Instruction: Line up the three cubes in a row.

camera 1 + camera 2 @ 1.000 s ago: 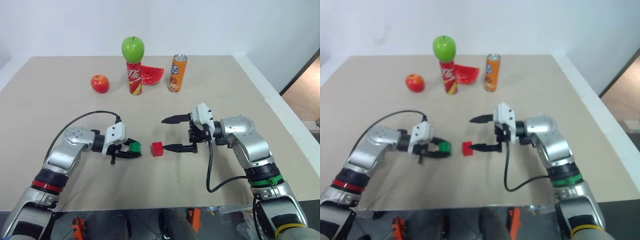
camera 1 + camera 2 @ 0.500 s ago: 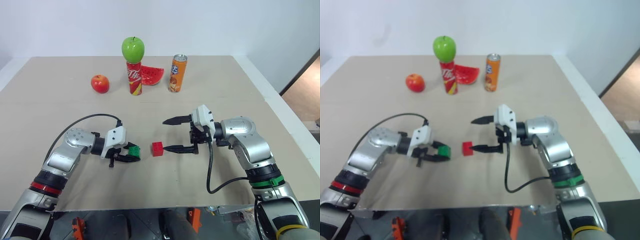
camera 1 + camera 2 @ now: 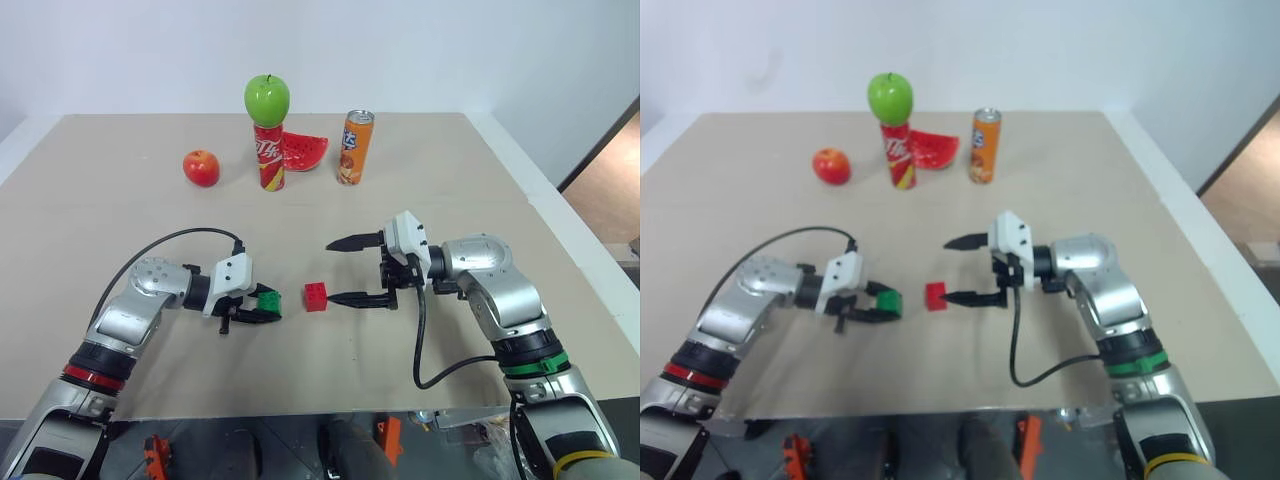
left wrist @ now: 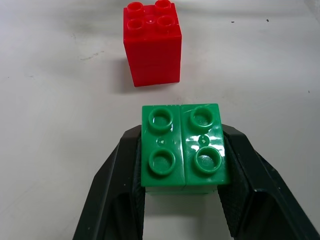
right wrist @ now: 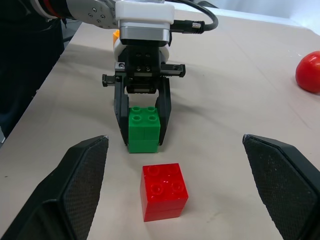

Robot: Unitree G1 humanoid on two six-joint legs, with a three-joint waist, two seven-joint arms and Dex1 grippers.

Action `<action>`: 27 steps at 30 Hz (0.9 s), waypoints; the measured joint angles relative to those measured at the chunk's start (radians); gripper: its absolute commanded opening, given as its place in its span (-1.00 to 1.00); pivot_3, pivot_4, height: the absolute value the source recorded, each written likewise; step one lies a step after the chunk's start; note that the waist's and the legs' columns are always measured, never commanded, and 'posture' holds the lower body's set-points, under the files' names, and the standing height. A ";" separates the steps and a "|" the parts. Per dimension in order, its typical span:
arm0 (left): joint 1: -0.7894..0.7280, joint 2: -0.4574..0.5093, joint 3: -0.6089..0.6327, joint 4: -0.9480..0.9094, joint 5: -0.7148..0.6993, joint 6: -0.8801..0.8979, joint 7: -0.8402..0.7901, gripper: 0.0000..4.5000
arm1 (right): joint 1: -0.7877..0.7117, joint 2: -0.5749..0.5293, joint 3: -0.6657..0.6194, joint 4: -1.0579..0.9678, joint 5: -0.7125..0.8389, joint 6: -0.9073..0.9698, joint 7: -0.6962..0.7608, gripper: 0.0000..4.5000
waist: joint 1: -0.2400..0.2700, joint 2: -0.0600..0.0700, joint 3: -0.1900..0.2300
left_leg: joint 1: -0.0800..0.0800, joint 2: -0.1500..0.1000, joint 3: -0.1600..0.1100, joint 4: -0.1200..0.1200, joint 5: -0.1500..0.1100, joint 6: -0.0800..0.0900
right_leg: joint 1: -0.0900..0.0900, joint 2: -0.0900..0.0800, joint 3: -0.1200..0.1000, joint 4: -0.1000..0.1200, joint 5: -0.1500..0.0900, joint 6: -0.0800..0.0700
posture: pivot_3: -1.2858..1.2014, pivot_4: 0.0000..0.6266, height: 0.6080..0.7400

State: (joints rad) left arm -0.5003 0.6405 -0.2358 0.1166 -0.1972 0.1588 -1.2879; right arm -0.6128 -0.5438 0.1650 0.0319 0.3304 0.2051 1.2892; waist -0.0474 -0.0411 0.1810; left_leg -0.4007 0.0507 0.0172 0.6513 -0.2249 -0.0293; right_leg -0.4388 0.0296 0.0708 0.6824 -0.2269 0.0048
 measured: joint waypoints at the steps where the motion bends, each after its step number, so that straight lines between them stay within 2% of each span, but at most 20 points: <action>1: 0.000 -0.001 0.000 0.001 0.000 0.000 0.002 -0.40 | 0.000 0.000 0.000 0.000 0.000 -0.002 0.000 1.00 | 0.000 0.000 0.000 | 0.000 0.000 0.000 0.000 0.000 0.000 | 0.000 0.000 0.000 0.000 0.000 0.000 | 0.03 -0.52 1.00; 5: 0.000 -0.002 0.000 0.001 0.000 0.001 0.006 -0.40 | 0.000 0.000 0.000 0.000 0.000 -0.005 0.001 1.00 | 0.000 0.000 0.000 | 0.000 0.000 0.000 0.001 0.000 0.000 | 0.000 0.000 0.000 0.000 0.000 0.000 | 0.03 -0.52 1.00; 7: 0.000 -0.002 -0.001 0.001 0.001 0.001 0.005 0.04 | 0.000 0.000 0.000 0.000 0.000 -0.006 0.001 1.00 | 0.000 0.000 0.000 | 0.000 0.000 0.000 0.001 0.000 0.000 | 0.000 0.000 0.000 0.000 0.001 0.001 | 0.03 -0.52 1.00; 8: 0.000 -0.002 -0.003 0.002 0.005 0.000 0.006 0.13 | 0.002 0.000 0.000 0.000 0.000 -0.006 0.001 1.00 | 0.000 0.000 0.000 | 0.000 0.000 0.000 0.001 0.000 0.000 | 0.000 0.000 0.000 0.000 0.001 0.001 | 0.03 -0.52 1.00; 13: 0.000 -0.002 -0.005 0.031 0.038 -0.027 0.015 0.93 | 0.007 0.000 0.003 0.000 0.000 -0.005 0.004 1.00 | 0.000 0.000 0.000 | -0.001 0.000 0.000 0.001 0.000 0.000 | 0.000 0.000 0.000 0.000 0.000 0.000 | 0.03 -0.52 1.00; 21: -0.004 0.025 0.006 -0.006 0.033 -0.022 0.013 0.97 | 0.007 0.000 0.008 0.004 -0.001 -0.006 0.016 1.00 | 0.000 0.000 0.000 | -0.001 0.000 0.000 0.001 0.000 0.000 | 0.000 0.000 0.000 0.000 0.000 0.000 | 0.03 -0.52 1.00; 27: 0.050 0.100 0.068 -0.130 -0.022 0.054 0.015 0.97 | 0.004 -0.001 0.016 0.015 -0.003 -0.008 0.020 1.00 | -0.001 0.000 0.000 | -0.001 0.001 0.000 0.001 0.000 0.000 | -0.001 0.000 0.000 0.000 0.000 0.000 | 0.03 -0.52 1.00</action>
State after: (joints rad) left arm -0.4502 0.7410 -0.1678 -0.0133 -0.2191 0.2131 -1.2733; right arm -0.6089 -0.5443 0.1810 0.0470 0.3275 0.1975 1.3089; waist -0.0483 -0.0409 0.1811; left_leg -0.4016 0.0514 0.0175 0.6520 -0.2252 -0.0289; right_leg -0.4395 0.0297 0.0713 0.6824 -0.2266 0.0050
